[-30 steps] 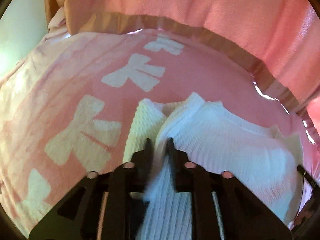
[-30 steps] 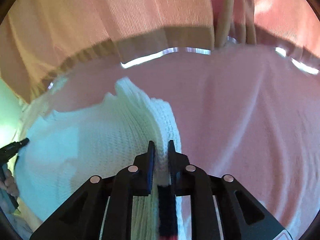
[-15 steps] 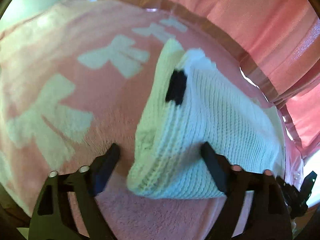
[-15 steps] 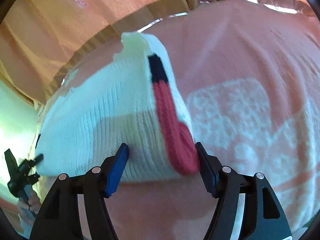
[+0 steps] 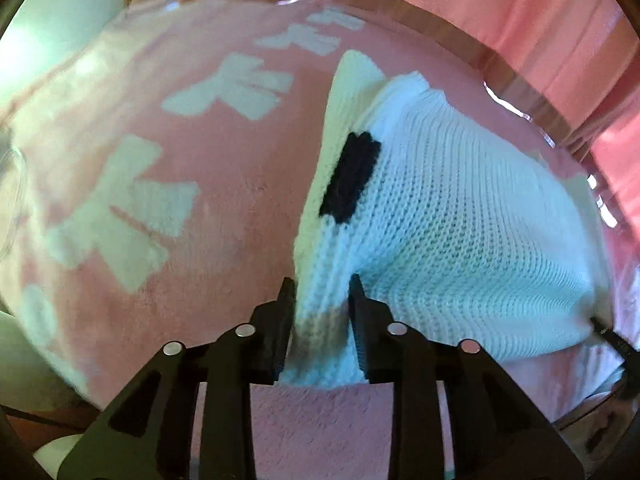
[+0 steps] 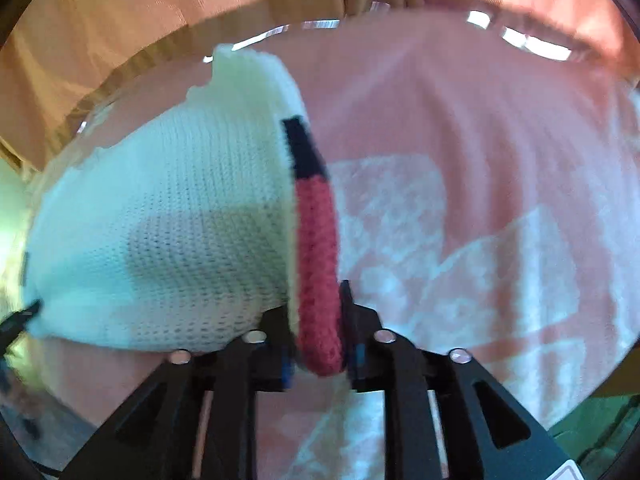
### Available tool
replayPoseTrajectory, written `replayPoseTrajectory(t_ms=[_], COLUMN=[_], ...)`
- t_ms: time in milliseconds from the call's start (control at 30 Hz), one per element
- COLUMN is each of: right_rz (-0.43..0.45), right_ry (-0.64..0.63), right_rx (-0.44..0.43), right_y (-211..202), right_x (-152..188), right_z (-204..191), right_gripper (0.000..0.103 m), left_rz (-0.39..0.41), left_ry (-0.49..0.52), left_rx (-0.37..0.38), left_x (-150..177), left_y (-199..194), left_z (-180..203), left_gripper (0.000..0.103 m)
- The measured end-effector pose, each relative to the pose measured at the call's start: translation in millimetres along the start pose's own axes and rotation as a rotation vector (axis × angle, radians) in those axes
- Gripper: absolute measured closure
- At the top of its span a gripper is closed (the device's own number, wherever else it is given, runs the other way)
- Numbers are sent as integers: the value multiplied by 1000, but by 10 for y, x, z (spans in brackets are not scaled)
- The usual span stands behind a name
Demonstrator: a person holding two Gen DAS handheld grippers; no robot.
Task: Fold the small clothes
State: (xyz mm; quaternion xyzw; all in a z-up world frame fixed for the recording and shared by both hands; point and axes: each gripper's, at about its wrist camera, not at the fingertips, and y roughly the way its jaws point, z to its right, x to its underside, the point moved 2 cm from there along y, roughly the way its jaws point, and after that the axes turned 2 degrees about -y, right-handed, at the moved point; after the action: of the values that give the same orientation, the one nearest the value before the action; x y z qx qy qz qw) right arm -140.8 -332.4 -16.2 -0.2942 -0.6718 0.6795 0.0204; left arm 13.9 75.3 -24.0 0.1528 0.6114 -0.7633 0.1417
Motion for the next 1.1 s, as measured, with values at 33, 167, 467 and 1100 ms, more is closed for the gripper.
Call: replayPoseTrajectory(t_ms=[33,167,467,1100], right_rz=[28,200,96,186], right_ry=[-4,32,-380,-178], right_rx=[25,-12,-394,-148], right_y=[-74,-562,-16,321], right_x=[-1,-107,-472,-1281], right_z=[13,66,-1425,-571], right_gripper=[73,70,85,81], left_rz=[17,159,101,214], left_ry=[6,30,221,40], left_rx=[-12,-7,72,39], left_x=[-13,-205,-620,-1096], left_y=[-83,-584,208,474], left_z=[21,149,1215,911], left_gripper=[76,70,52,39])
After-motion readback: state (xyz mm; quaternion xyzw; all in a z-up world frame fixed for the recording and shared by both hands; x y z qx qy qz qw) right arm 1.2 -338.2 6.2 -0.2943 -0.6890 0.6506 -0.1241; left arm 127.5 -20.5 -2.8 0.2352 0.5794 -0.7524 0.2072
